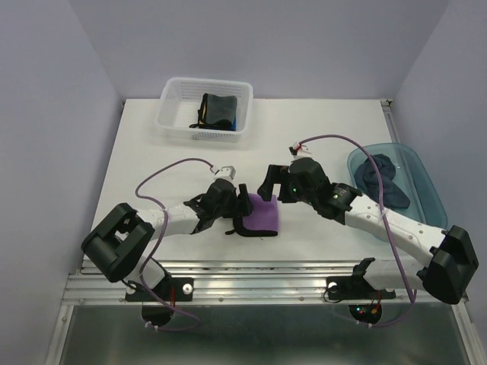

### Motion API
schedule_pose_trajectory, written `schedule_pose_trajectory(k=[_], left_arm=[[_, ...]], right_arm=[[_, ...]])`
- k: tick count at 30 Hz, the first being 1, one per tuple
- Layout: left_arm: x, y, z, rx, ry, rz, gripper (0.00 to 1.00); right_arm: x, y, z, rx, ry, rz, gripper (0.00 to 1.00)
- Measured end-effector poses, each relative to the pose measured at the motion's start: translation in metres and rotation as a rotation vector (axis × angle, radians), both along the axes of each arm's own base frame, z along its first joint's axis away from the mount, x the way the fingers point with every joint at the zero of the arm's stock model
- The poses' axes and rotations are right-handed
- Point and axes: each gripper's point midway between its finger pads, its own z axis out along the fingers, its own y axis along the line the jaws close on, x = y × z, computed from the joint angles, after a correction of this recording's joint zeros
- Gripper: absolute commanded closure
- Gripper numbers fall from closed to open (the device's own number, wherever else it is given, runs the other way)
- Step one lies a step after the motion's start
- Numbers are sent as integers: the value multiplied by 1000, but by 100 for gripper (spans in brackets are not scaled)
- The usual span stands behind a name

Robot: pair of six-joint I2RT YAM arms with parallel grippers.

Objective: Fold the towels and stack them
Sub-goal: Neatly place the folded towel into the bin

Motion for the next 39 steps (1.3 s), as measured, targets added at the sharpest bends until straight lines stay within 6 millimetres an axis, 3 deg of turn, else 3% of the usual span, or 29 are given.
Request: schedule_pose_trajectory(k=[3, 4, 6, 7, 10, 11, 16, 21, 24, 30, 35, 39], left_arm=[[7, -2, -5, 33, -4, 16, 36], [8, -4, -6, 40, -6, 21, 47], [10, -6, -8, 56, -9, 29, 56], [10, -6, -10, 72, -7, 28, 67], [9, -6, -14, 93, -2, 33, 87], [9, -6, -16, 94, 0, 37, 100], [10, -6, -14, 102, -1, 39, 100], [15, 0, -9, 162, -28, 38, 100], [24, 7, 9, 214, -97, 34, 100], [60, 13, 81, 291, -345, 49, 100], [92, 13, 147, 379, -549, 56, 100], [122, 17, 194, 446, -659, 59, 100]], right_arm=[[1, -1, 0, -3, -2, -5, 0], [1, -1, 0, -4, -3, -6, 0], [1, -2, 0, -7, -5, -7, 0], [1, -2, 0, -8, -6, -8, 0], [2, -2, 0, -10, -8, -11, 0], [2, -3, 0, -10, -8, -13, 0], [2, -7, -2, -22, -15, -25, 0], [2, -27, -8, -75, -26, -92, 0], [2, -49, -6, -114, -44, -170, 0], [-7, -79, 17, -78, -132, -242, 0], [-9, -90, 29, -57, -179, -268, 0], [-9, -92, 22, -81, -182, -270, 0]])
